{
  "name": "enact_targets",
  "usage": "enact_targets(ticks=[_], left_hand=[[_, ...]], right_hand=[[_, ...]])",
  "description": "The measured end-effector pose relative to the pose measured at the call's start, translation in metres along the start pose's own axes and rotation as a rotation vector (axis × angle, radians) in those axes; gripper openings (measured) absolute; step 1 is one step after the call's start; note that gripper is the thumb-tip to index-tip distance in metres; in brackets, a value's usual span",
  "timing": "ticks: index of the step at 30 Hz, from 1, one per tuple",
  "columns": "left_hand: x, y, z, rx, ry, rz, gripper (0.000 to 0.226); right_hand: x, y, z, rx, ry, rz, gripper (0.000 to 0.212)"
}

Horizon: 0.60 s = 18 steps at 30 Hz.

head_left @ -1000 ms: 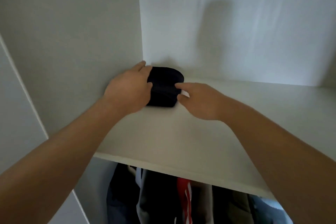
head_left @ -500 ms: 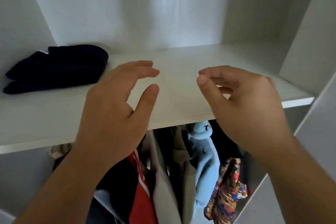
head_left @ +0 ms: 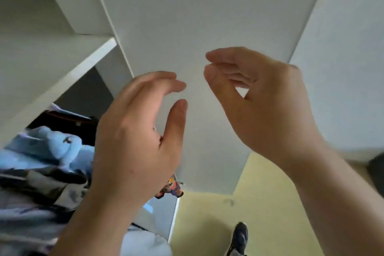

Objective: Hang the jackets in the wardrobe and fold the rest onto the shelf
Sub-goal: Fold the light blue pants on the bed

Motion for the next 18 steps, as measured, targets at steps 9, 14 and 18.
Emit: enact_targets(ticks=[9, 14, 18], left_hand=[[0.098, -0.006, -0.119, 0.311, 0.319, 0.279, 0.022], [0.151, 0.003, -0.207, 0.437, 0.461, 0.419, 0.021], [0.197, 0.016, -0.287, 0.513, 0.532, 0.512, 0.021]], right_hand=[[-0.167, 0.100, -0.039, 0.278, 0.283, -0.348, 0.021], [-0.250, 0.151, -0.058, 0.400, 0.428, -0.453, 0.020], [-0.322, 0.191, -0.077, 0.460, 0.506, -0.523, 0.020]])
Point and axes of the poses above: each hand's wrist, its own y-axis away from the middle knuckle, its own x-axis out of the palm, z = x × y, the point moved 4 cm from there along -y, towards the middle knuckle, and after that the axes turned 4 degrees about -x, right-handed, at the moved point
